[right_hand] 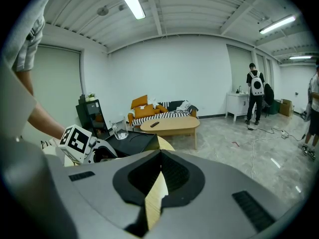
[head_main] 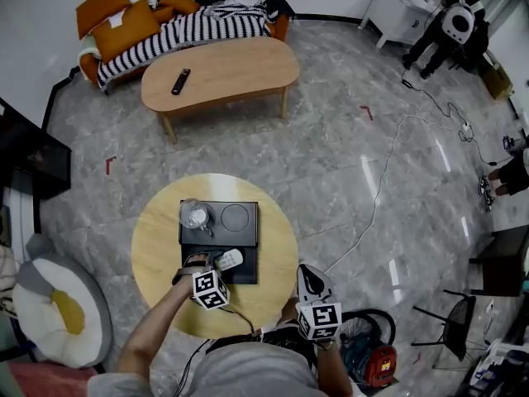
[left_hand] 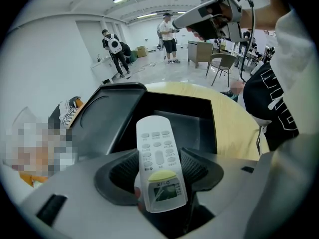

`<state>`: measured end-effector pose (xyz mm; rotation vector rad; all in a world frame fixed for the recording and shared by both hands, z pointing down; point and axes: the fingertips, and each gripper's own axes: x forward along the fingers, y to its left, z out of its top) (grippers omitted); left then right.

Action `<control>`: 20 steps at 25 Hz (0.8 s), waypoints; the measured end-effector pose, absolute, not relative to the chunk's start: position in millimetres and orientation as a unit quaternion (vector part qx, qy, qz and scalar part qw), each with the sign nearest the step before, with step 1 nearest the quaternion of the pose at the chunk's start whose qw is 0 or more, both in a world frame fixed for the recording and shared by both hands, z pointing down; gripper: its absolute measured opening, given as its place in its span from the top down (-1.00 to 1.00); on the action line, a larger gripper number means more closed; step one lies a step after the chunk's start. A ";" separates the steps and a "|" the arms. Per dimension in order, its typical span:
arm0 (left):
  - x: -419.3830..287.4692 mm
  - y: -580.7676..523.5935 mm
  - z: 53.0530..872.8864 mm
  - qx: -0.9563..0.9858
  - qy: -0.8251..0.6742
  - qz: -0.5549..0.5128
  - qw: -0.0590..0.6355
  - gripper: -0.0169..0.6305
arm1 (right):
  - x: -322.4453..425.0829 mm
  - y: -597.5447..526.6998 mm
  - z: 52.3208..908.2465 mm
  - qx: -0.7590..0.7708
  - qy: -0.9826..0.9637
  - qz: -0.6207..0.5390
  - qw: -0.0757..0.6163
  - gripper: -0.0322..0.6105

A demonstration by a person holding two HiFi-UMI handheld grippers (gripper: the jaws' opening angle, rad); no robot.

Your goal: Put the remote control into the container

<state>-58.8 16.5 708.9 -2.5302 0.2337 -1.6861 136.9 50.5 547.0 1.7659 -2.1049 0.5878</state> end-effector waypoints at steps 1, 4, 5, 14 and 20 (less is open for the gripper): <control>-58.1 17.1 709.2 -0.830 0.077 -0.551 0.047 0.13 | 137.1 50.5 547.7 0.620 -0.739 0.207 0.165 0.88; -55.9 18.1 709.2 -0.833 0.073 -0.546 0.052 0.13 | 135.7 49.2 548.7 0.617 -0.741 0.207 0.167 0.88; -55.8 18.2 709.1 -0.833 0.073 -0.545 0.052 0.13 | 134.3 48.3 548.5 0.615 -0.742 0.207 0.168 0.88; -62.4 17.9 704.5 -0.830 0.082 -0.550 0.051 0.13 | 129.0 45.1 545.8 0.613 -0.745 0.202 0.169 0.88; -68.7 13.0 691.6 -0.830 0.102 -0.544 0.067 0.13 | 121.9 44.5 546.0 0.608 -0.750 0.198 0.169 0.88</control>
